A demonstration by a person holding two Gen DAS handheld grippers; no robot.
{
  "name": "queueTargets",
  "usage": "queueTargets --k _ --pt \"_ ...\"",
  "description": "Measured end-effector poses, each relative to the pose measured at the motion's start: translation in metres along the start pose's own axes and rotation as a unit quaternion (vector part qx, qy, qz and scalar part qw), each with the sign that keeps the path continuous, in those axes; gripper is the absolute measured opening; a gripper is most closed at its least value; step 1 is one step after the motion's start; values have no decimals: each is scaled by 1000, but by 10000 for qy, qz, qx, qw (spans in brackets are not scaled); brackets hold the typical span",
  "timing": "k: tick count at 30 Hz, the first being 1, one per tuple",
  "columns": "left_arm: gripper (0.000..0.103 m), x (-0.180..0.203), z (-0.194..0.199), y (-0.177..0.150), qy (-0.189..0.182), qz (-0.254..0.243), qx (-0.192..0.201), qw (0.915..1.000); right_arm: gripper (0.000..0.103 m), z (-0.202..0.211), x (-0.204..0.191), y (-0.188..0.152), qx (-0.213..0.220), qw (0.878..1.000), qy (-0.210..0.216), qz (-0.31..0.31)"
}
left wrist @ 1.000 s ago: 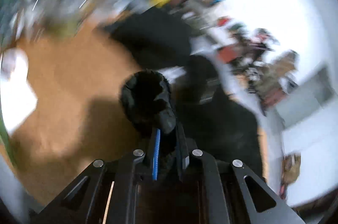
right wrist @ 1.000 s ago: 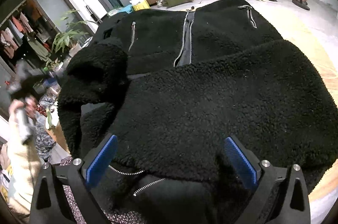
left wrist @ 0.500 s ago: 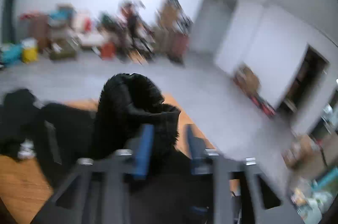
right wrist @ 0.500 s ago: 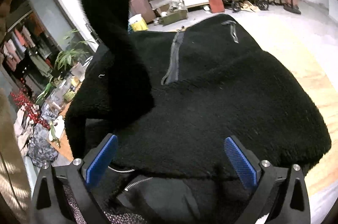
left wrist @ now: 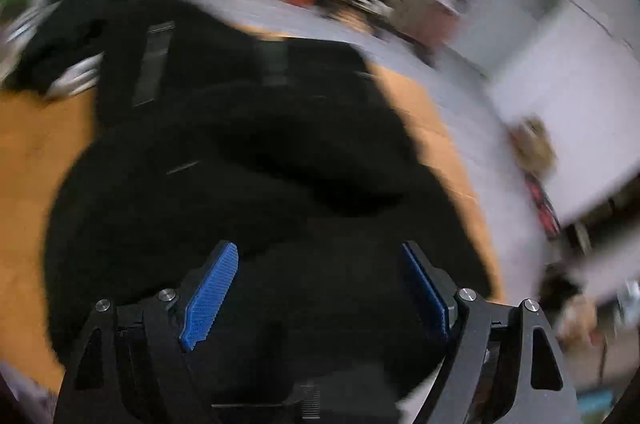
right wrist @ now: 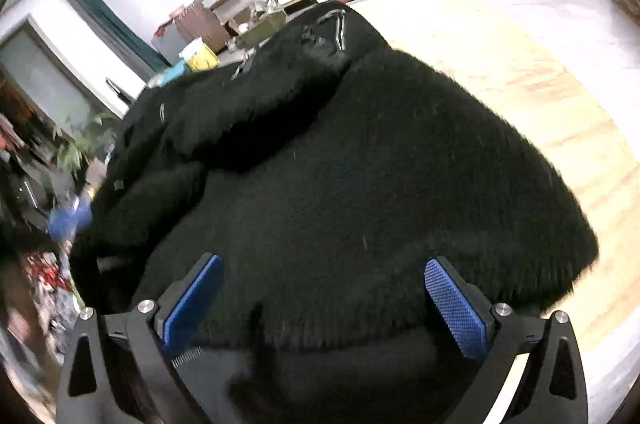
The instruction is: Fold clothes
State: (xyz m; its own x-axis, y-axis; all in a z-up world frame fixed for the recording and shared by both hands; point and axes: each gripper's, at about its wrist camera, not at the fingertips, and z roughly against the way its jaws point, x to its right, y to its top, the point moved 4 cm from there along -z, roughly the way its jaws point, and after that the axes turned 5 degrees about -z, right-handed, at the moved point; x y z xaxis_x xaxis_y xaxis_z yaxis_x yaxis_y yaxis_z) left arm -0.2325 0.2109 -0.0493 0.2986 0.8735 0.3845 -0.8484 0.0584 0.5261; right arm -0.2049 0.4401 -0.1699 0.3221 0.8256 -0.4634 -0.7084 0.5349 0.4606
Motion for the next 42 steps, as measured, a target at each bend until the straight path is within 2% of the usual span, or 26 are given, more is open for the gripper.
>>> queueTargets --k 2,3,5,7,8,11,14,15,16,17,18,19,20,21,22,24,27,31,35,38,40,42 --pt "80 -34 4 -18 153 415 169 9989 103 -6 -7 21 154 9997 163 46" --pt "77 -54 7 -27 284 647 246 9972 103 -10 -10 29 185 9995 238 15" --pt "73 -75 11 -38 318 1070 382 9930 103 -22 -14 48 152 9985 473 -208" --pt "70 -90 19 -45 22 1598 690 9847 103 -39 -18 65 90 9963 662 -537" --pt "70 -97 28 -46 -138 1870 920 9779 103 -49 -19 74 69 9949 720 -701" --pt "70 -109 41 -49 273 2135 1142 9699 103 -74 -22 94 111 9930 647 -987" --pt "70 -113 43 -52 538 2083 980 9717 101 -102 -26 104 63 9934 252 -1117" --pt "69 -114 45 -51 685 2055 957 9715 92 -109 -28 106 49 9937 105 -1112" --pt "67 -115 47 -50 839 2027 941 9711 70 -110 -31 107 111 9947 -14 -1019" --pt "63 -116 47 -48 1048 2002 894 9700 59 -111 -34 108 175 9955 -117 -927" --pt "54 -123 46 -49 1162 2005 832 9692 31 -106 -36 109 254 9960 -108 -852" --pt "48 -132 44 -51 1260 2011 768 9684 20 -93 -37 109 364 9959 97 -822" --pt "40 -140 43 -53 1359 2018 703 9674 19 -81 -39 109 474 9953 302 -791" --pt "28 -149 41 -55 1457 2024 639 9663 17 -67 -41 109 588 9943 496 -743" --pt "22 -153 41 -55 1435 2028 570 9670 15 -48 -44 108 724 9932 665 -629" --pt "13 -159 48 -53 1085 2136 438 9699 14 4 -56 103 1044 9890 1024 -225" --pt "11 -156 71 -52 813 1950 258 9771 14 72 -61 86 1291 9811 1442 75" --pt "8 -163 81 -51 478 1825 -6 9820 14 129 -36 62 1321 9794 1524 -61" --pt "3 -173 87 -47 162 1803 -184 9833 14 134 -12 55 1133 9803 1542 -487" --pt "2 -169 88 -39 3 1770 -205 9840 14 117 -20 64 969 9827 1492 -522" --pt "2 -157 87 -45 -324 1872 -374 9811 14 113 -36 70 1001 9830 1502 -331" --pt "7 -151 83 -53 -555 2203 -569 9722 14 112 -54 74 1066 9829 1500 -79"
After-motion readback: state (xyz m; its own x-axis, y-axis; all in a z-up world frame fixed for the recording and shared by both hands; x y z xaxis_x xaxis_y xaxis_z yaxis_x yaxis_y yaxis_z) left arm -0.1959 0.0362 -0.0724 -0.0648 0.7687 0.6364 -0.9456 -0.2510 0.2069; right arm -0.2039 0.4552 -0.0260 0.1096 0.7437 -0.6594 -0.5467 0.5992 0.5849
